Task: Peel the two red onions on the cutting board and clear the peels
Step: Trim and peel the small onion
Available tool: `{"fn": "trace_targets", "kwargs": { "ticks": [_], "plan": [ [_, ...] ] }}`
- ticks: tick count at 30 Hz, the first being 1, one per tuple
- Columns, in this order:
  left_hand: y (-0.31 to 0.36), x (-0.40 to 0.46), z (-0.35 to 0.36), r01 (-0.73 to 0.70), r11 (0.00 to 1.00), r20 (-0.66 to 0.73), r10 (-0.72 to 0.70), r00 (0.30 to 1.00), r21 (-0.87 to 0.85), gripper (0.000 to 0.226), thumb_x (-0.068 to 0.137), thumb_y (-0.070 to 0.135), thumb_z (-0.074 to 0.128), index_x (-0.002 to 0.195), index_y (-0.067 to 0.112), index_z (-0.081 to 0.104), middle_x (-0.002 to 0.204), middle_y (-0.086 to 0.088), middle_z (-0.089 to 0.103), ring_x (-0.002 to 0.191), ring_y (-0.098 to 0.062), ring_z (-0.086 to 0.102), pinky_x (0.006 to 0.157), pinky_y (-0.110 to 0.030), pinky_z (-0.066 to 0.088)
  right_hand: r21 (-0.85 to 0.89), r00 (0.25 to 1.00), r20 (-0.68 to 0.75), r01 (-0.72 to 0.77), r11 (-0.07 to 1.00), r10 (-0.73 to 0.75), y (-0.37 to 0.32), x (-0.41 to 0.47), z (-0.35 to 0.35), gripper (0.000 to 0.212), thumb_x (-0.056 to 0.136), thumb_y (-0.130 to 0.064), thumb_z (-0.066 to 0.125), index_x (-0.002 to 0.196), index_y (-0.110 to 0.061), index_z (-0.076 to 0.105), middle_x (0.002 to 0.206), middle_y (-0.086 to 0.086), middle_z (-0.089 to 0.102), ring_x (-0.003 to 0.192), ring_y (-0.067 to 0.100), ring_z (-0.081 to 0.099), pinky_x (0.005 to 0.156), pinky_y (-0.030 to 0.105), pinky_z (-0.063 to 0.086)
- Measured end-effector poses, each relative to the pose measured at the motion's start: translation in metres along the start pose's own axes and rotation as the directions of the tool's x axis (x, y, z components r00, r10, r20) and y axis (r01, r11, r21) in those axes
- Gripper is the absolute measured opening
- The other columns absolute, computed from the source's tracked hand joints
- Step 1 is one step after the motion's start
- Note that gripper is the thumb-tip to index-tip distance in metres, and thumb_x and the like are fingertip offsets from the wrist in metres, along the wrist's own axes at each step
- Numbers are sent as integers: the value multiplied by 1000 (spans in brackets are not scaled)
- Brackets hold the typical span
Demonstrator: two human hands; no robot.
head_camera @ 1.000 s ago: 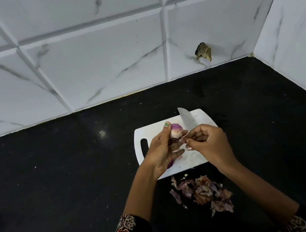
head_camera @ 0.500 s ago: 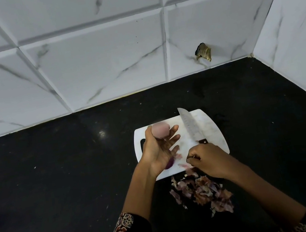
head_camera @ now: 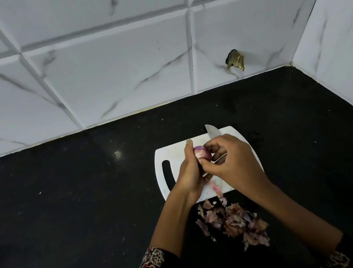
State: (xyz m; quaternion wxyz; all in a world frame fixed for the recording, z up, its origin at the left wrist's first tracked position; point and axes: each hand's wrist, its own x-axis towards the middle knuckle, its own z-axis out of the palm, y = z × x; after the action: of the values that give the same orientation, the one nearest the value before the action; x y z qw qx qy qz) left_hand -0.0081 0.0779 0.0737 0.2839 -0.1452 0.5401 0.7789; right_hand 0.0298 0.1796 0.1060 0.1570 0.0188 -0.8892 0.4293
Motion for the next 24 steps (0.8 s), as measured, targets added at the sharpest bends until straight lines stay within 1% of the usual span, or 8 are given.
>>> {"fn": "trace_targets", "kwargs": {
  "ticks": [3, 7, 10, 12, 17, 19, 21, 24],
  "plan": [
    [-1, 0, 0, -12, 999, -33, 13, 999, 38, 57, 99, 51, 30, 81, 13, 67, 75, -4, 71, 78, -16, 64, 78, -30, 47, -7, 1000, 9, 8, 1000, -8, 0, 2, -3, 15, 70, -14, 74, 83, -9, 68, 76, -1, 65, 67, 10, 63, 62, 32, 55],
    [-2, -6, 3, -2, 998, -45, 5, 999, 59, 65, 98, 56, 29, 106, 4, 67, 95, -12, 67, 90, -19, 57, 81, -30, 45, -18, 999, -33, 7, 1000, -7, 4, 5, -9, 9, 73, -2, 67, 81, -7, 71, 73, 0, 68, 64, 8, 63, 62, 28, 54],
    [2, -6, 1, 34, 999, -53, -34, 998, -1, 62, 96, 59, 30, 89, 9, 66, 71, -5, 64, 60, -14, 53, 69, -28, 44, 98, 994, 18, -111, 989, 110, 9, 6, -12, 13, 79, -2, 66, 87, -10, 72, 73, -3, 70, 66, 7, 67, 65, 23, 55],
    [4, -5, -2, 70, 995, -42, -73, 996, -75, 61, 95, 61, 30, 79, 12, 64, 62, -2, 62, 52, -13, 48, 66, -30, 45, 154, 980, 30, -198, 968, 196, 16, 7, -16, 14, 81, -3, 66, 92, -9, 72, 77, -1, 71, 69, 8, 68, 68, 25, 57],
    [9, -9, -10, 123, 984, 9, -123, 992, -131, 66, 95, 63, 29, 77, 12, 67, 62, -2, 65, 51, -14, 45, 85, -38, 51, -4, 974, -43, -221, 975, 221, 30, 7, -27, 16, 84, -3, 63, 96, -10, 71, 84, -3, 69, 74, 6, 66, 68, 19, 54],
    [10, -9, -10, 118, 986, 5, -118, 993, -118, 67, 95, 63, 27, 78, 11, 66, 62, -2, 66, 52, -14, 43, 88, -38, 50, -82, 965, 32, -255, 963, 259, 34, 7, -30, 14, 84, -4, 63, 95, -10, 71, 81, -3, 68, 69, 5, 65, 63, 14, 53],
    [10, -8, -10, 102, 991, -16, -103, 995, -91, 67, 96, 62, 26, 79, 11, 65, 62, -2, 67, 47, -13, 43, 84, -36, 51, -113, 918, 208, -321, 940, 338, 37, 4, -31, 11, 85, -4, 63, 92, -8, 70, 76, -2, 68, 61, 6, 65, 57, 13, 53],
    [9, -6, -8, 90, 993, -38, -93, 995, -74, 65, 95, 62, 28, 81, 11, 65, 65, -3, 70, 43, -14, 52, 80, -34, 53, -236, 750, 518, -336, 912, 411, 36, -3, -30, 8, 88, -9, 61, 91, -8, 69, 76, -2, 67, 62, 12, 68, 57, 18, 54]
  ]
}}
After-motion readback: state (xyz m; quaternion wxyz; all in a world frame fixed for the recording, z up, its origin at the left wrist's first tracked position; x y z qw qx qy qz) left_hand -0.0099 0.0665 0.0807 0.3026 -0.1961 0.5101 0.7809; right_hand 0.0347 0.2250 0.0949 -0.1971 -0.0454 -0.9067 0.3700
